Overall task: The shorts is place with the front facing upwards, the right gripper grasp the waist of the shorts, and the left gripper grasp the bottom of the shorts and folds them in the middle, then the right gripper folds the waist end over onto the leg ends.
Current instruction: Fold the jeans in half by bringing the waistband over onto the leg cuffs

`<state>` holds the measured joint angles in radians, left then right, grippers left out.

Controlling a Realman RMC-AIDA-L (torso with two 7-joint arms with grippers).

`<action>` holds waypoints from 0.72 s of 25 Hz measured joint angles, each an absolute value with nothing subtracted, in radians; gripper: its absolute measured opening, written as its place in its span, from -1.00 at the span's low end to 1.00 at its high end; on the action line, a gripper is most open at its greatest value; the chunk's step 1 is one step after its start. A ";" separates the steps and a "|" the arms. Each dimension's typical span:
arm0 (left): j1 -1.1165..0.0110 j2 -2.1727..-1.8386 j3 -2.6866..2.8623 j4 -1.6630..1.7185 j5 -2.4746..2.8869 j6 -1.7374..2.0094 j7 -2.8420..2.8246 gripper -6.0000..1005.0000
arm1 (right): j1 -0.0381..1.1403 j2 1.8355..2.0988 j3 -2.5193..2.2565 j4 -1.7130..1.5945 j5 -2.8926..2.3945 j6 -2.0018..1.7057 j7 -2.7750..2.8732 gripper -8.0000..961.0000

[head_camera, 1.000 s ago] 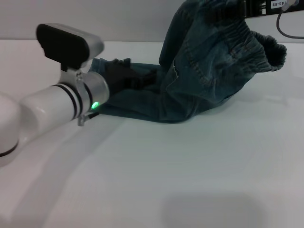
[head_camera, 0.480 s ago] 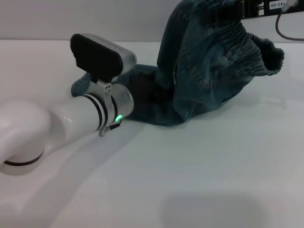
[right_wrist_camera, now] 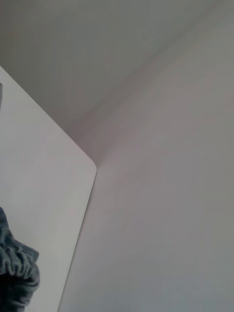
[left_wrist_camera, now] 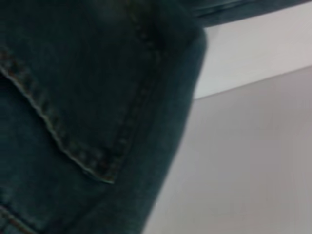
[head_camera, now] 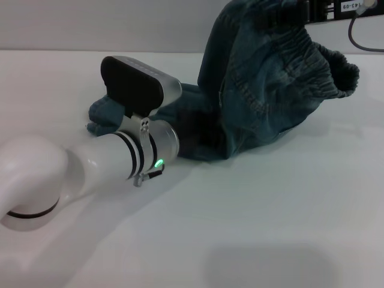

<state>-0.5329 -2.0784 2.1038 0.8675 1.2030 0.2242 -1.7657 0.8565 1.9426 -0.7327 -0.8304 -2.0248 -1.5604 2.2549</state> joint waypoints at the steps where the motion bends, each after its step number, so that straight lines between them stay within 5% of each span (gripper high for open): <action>1: -0.533 -2.078 2.104 0.867 1.203 0.224 -1.766 0.01 | 0.858 1.942 -0.733 -0.830 -2.025 -1.560 2.255 -0.84; 6: -0.540 -2.078 2.115 0.869 1.173 0.256 -1.761 -0.47 | 0.863 1.943 -0.732 -0.832 -2.025 -1.559 2.255 -0.84; 18: -0.560 -2.079 2.115 0.899 1.135 0.351 -1.765 -0.46 | 0.879 1.935 -0.739 -0.837 -2.025 -1.574 2.261 -0.84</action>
<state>-0.5601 -2.0788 2.1153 0.8987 1.1354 0.3511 -1.7645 0.8790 1.9349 -0.7392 -0.8371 -2.0247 -1.5740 2.2606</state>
